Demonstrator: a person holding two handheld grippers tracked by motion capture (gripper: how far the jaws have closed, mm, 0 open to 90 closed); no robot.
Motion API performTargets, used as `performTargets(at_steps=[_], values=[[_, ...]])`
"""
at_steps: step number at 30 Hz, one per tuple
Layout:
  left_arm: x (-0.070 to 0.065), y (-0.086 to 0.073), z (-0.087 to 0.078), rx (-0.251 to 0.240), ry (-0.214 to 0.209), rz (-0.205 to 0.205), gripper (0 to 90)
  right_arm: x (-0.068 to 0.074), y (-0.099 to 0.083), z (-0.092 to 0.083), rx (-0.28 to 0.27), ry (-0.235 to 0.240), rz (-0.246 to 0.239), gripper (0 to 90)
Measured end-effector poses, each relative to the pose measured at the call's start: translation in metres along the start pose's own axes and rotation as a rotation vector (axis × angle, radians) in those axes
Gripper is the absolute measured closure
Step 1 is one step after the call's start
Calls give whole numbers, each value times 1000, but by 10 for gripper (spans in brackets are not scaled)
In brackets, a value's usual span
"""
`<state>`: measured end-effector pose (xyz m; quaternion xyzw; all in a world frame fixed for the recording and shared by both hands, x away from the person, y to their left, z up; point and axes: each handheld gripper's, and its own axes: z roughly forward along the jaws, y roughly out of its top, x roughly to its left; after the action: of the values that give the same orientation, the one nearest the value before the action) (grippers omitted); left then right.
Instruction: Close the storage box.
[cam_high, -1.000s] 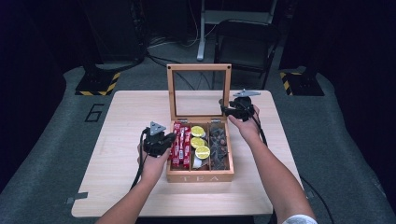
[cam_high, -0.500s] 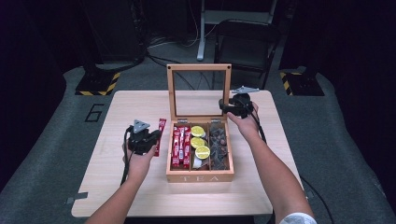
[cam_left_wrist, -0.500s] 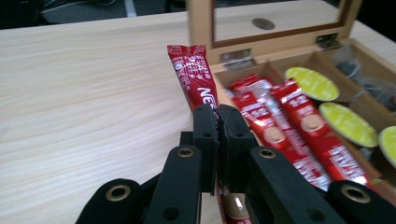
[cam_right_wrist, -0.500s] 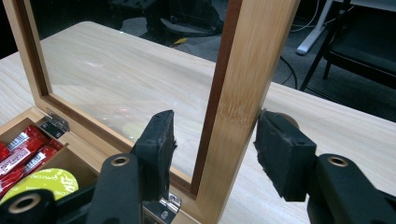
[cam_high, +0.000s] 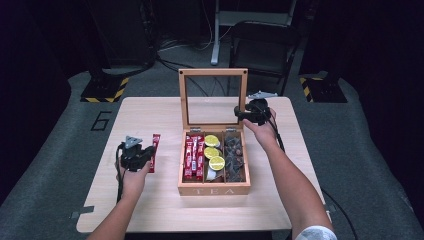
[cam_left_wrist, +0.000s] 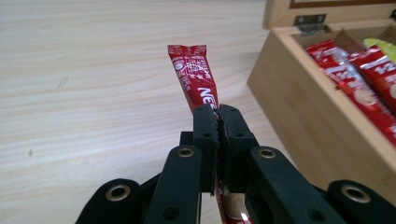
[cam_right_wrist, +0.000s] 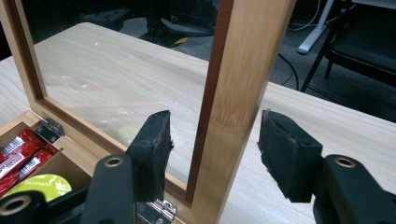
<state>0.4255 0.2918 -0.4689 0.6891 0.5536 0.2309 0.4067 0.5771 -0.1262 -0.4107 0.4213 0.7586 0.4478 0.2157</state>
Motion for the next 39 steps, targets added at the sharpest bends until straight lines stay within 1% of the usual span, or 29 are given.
performTargets(at_steps=[2,3,4,5,6,7,8,9,10,12,13,14,15,17,18,19,20,21,23,24,25,27,28,30,31,33,35,36,39], values=[[5,-4,0,11,7,-1,859,1,1,1,4,4,5,431],[5,-4,0,11,7,-1,858,1,1,1,4,4,5,431],[12,-7,-1,25,6,4,859,2,2,3,6,8,0,427],[12,-7,-1,25,6,4,858,2,2,3,6,8,0,427],[17,-10,-2,26,11,-18,859,4,2,4,7,10,-5,425],[17,-10,-2,26,11,-18,858,4,2,4,7,10,-5,425],[22,-13,-2,38,19,-23,859,5,3,5,5,7,-8,418],[24,-15,-2,46,20,-30,858,4,3,6,6,6,-19,418],[26,-17,-1,45,27,-28,858,5,3,7,5,8,-9,418],[28,-20,0,51,31,-37,858,4,2,7,8,7,-6,418],[29,-22,1,45,36,-45,858,4,2,8,11,7,0,418],[29,-23,1,57,35,-48,858,3,1,8,13,7,-5,418],[29,-23,1,57,35,-48,858,3,1,8,13,7,-5,418],[32,-27,3,72,46,-27,858,1,1,9,12,7,6,417],[32,-28,3,76,45,-40,858,2,1,9,11,8,23,417],[33,-29,5,72,51,-23,858,1,1,9,11,9,16,418],[33,-29,5,72,51,-23,858,1,1,9,11,11,4,418],[34,-31,5,89,49,-32,858,1,1,9,11,12,4,418],[35,-35,7,96,60,-28,857,1,1,9,9,15,5,420],[36,-36,8,85,67,-35,857,1,1,9,10,14,6,421],[37,-36,8,91,67,-29,857,1,1,10,11,14,9,422],[38,-37,8,97,67,-35,855,1,1,10,10,15,4,423],[39,-38,9,109,74,-32,855,3,2,11,11,19,0,423],[39,-39,10,120,83,-16,854,4,2,11,10,13,7,423],[39,-39,11,122,85,-19,854,4,2,11,11,13,1,425],[39,-39,11,122,87,-12,853,4,2,10,13,13,5,435],[38,-39,12,119,87,-19,851,3,2,10,13,15,4,438],[38,-39,12,129,86,-9,850,3,2,10,11,16,2,439],[38,-39,12,131,84,-7,846,3,2,10,12,16,1,437]])
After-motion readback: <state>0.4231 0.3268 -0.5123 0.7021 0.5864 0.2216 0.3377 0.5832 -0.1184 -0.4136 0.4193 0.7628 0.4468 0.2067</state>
